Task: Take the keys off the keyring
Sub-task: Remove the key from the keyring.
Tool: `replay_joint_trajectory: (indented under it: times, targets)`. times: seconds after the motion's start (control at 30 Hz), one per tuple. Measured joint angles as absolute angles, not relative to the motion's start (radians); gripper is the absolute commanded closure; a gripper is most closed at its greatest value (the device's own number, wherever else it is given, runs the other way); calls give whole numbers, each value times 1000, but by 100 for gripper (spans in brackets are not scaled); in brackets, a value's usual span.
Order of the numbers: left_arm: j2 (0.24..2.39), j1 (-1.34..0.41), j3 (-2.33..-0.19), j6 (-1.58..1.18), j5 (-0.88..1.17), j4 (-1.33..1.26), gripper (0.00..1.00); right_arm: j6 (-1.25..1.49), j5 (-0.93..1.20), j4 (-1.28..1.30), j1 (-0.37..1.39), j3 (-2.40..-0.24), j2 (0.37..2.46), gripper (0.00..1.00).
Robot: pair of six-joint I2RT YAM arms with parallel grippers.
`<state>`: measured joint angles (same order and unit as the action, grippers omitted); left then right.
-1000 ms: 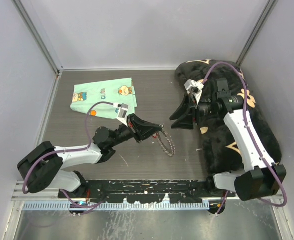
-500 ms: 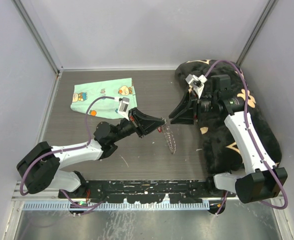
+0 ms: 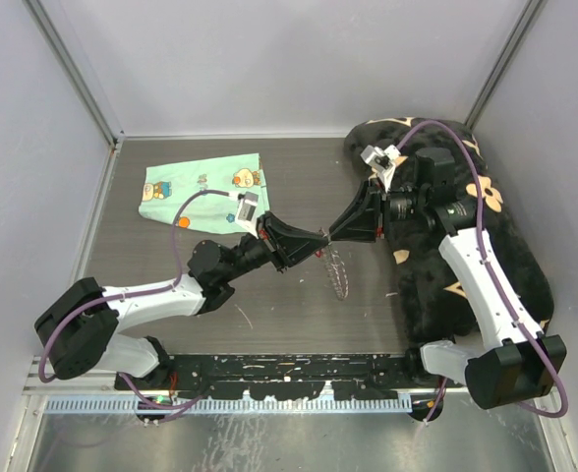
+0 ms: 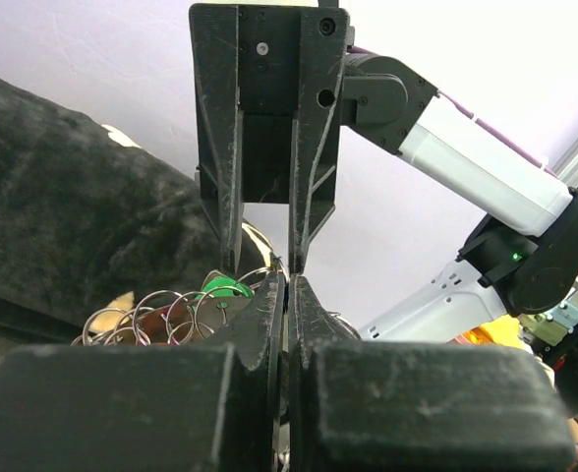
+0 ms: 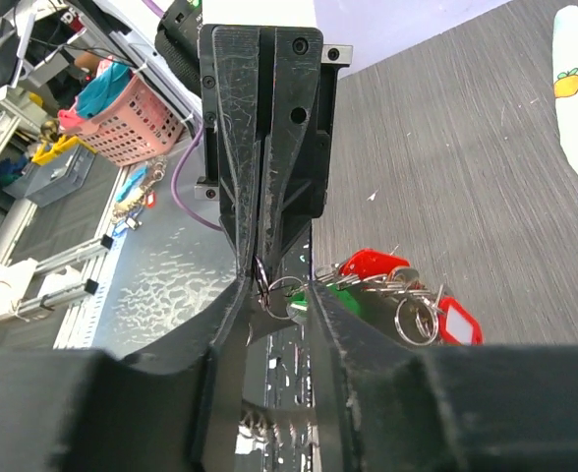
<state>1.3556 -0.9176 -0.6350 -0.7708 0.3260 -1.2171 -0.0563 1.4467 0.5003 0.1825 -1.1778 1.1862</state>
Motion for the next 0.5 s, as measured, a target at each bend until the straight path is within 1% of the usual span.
replay_joint_trajectory:
  times: [0.2, 0.33, 0.5]
  targets:
    - [1356, -924, -635, -767, 313, -1216, 100, 2, 1436, 443, 184, -1161, 1173, 80]
    - [1356, -930, -635, -761, 305, -1214, 100, 25, 1433, 413, 184, -1151, 1159, 80]
    - [1357, -936, -635, -748, 295, -1214, 100, 43, 1429, 392, 184, -1130, 1150, 76]
